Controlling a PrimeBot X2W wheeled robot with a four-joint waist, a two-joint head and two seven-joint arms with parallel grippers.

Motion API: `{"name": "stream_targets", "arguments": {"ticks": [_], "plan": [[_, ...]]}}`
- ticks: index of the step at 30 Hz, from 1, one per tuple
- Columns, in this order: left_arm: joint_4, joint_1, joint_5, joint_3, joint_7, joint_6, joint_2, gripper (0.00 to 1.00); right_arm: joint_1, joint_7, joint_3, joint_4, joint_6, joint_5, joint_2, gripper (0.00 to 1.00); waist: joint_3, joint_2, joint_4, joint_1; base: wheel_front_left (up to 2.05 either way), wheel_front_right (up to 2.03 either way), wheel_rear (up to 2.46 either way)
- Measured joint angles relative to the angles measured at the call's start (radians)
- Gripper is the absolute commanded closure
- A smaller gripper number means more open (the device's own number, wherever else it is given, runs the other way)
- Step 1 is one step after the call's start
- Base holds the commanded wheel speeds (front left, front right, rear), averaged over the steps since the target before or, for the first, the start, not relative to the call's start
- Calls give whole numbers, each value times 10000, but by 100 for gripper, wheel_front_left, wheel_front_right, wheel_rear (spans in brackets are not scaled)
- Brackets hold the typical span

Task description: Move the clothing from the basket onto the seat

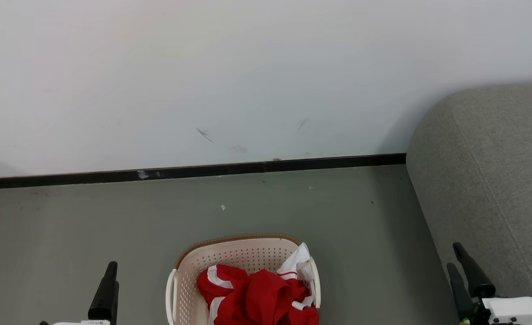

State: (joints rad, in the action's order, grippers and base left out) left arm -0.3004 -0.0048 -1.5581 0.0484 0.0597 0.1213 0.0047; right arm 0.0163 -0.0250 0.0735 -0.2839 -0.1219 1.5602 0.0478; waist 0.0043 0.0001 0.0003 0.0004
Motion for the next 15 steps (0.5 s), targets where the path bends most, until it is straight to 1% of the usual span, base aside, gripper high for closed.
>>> {"name": "stream_targets", "arguments": {"ticks": [2,6,15], "plan": [[44,0,132,-35,-59,0,56,0,1,81,-44,52,0,-305,102,0,-3,0,7,5,0,0,0],[88,0,596,-121,-222,0,192,0,2,201,-161,173,0,-932,282,0,-14,0,26,27,0,0,0],[272,0,1710,-330,-543,-2,426,0,0,497,-282,499,0,-2433,537,0,-92,0,98,104,0,0,0]]}}
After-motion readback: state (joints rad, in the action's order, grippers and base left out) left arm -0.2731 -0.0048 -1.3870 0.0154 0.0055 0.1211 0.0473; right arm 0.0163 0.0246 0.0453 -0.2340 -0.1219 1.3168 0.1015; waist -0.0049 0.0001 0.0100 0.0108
